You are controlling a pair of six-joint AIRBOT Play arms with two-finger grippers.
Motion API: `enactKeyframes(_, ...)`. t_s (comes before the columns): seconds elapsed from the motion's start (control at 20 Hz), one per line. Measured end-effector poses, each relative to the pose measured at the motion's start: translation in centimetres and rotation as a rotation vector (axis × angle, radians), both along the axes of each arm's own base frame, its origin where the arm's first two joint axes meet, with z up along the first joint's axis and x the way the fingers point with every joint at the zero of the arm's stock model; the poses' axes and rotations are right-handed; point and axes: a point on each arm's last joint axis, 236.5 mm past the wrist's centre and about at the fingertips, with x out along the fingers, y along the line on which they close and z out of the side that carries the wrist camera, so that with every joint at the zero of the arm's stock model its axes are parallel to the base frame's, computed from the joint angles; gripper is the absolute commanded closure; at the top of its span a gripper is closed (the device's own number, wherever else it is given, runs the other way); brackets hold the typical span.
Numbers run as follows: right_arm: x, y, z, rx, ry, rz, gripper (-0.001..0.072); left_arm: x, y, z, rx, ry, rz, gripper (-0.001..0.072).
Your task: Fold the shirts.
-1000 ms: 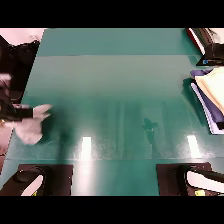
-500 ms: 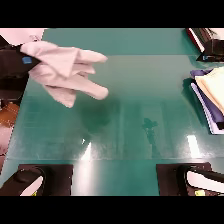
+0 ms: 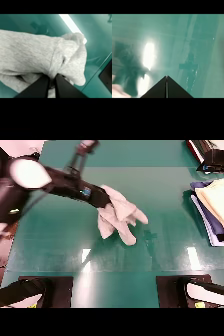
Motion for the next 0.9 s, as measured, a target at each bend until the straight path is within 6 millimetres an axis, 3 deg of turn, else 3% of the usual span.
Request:
enactKeyframes(0.05, -0.1, 0.0, -0.1, 0.000, 0.006, 0.001, 0.0698, 0.5, -0.2, -1.3, 0.018, 0.019, -0.004, 0.0123)
enactKeyframes(0.25, -0.3, 0.0, -0.2, -0.001, 0.016, 0.003, 0.0698, 1.3, 2.1, -5.1, 0.105, 0.123, -0.001, 0.0124)
enactKeyframes(0.5, -0.5, 0.0, -0.3, -0.001, 0.022, 0.004, 0.0698, -1.3, 6.1, -11.7, 0.233, 0.328, -0.003, 0.0123)
enactKeyframes(0.7, -0.5, 0.0, -0.3, -0.002, 0.026, 0.005, 0.0698, -3.2, 7.1, -17.8, 0.244, 0.421, 0.033, 0.0124)
enactKeyframes(0.9, -0.6, 0.0, -0.3, -0.002, 0.029, 0.006, 0.0698, -3.8, 6.4, -21.1, 0.174, 0.435, 0.075, 0.0124)
